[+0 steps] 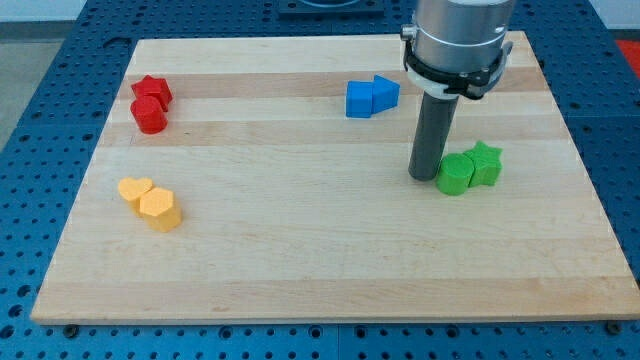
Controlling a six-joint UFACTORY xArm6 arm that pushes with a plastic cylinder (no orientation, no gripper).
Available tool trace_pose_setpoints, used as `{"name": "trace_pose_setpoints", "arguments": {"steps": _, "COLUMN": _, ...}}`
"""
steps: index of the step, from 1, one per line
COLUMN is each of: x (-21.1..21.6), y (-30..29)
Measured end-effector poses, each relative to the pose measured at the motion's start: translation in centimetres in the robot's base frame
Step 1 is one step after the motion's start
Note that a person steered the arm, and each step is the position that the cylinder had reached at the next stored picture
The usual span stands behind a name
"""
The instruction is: Push yellow hexagon towards top center
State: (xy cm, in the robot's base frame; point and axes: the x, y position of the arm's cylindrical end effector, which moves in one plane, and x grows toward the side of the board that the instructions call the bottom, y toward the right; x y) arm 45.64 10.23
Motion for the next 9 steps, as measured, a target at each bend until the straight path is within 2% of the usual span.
{"name": "trace_pose_setpoints", "arguments": {"steps": 1, "x": 0.2, "y": -1.1}}
{"name": "trace_pose_setpoints", "arguments": {"steps": 3, "x": 7.3, "y": -7.3}}
{"name": "trace_pose_setpoints", "arguments": {"steps": 4, "x": 11.0, "y": -15.7}}
{"name": "trace_pose_setpoints", "arguments": {"steps": 5, "x": 11.4, "y": -25.0}}
{"name": "trace_pose_setpoints", "arguments": {"steps": 6, "x": 10.5, "y": -30.0}}
{"name": "trace_pose_setpoints", "arguments": {"steps": 7, "x": 8.2, "y": -30.7}}
{"name": "trace_pose_setpoints", "arguments": {"steps": 9, "x": 2.8, "y": -26.4}}
